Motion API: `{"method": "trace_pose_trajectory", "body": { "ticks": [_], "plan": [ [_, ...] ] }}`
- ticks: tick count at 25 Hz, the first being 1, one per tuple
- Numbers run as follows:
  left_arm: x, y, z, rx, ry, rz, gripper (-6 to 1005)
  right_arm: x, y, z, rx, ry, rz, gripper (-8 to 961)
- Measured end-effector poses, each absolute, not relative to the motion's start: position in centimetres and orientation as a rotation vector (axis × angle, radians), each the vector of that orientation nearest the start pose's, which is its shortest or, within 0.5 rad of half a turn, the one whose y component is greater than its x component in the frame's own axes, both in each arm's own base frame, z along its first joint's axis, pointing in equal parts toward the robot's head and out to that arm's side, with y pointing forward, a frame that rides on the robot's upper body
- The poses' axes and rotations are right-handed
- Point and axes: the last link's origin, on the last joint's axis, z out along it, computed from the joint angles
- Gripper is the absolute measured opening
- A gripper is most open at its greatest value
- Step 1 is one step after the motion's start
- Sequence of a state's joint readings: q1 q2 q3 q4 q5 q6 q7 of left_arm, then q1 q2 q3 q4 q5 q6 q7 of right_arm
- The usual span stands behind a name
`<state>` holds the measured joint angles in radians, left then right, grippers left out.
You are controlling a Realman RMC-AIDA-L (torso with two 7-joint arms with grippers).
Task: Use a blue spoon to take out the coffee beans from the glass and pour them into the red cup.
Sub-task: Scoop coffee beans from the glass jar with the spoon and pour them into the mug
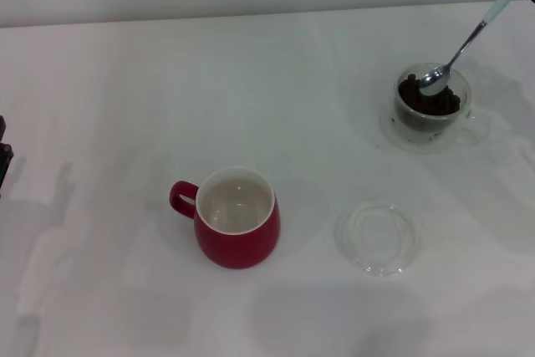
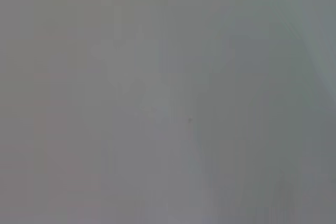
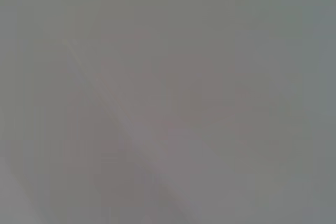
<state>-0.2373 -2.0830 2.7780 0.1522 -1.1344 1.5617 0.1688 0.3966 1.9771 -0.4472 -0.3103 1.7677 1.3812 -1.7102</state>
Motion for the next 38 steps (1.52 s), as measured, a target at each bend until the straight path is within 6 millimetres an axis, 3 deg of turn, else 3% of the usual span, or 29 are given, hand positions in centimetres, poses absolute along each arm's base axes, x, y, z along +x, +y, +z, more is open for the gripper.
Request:
{"method": "trace_pose_trajectory", "body": {
  "ticks": [15, 38],
  "plan": [
    [-33.2, 24.2, -1.5, -1.62, -0.136, -0.617, 682, 34.4, 33.6, 8.0, -1.779, 0.862, 1.107, 151],
    [-32.6, 25.3, -1.5, -1.626, -0.125, -0.627, 681, 34.1, 33.9, 6.8, -1.881, 0.713, 0.933, 148]
  ]
}}
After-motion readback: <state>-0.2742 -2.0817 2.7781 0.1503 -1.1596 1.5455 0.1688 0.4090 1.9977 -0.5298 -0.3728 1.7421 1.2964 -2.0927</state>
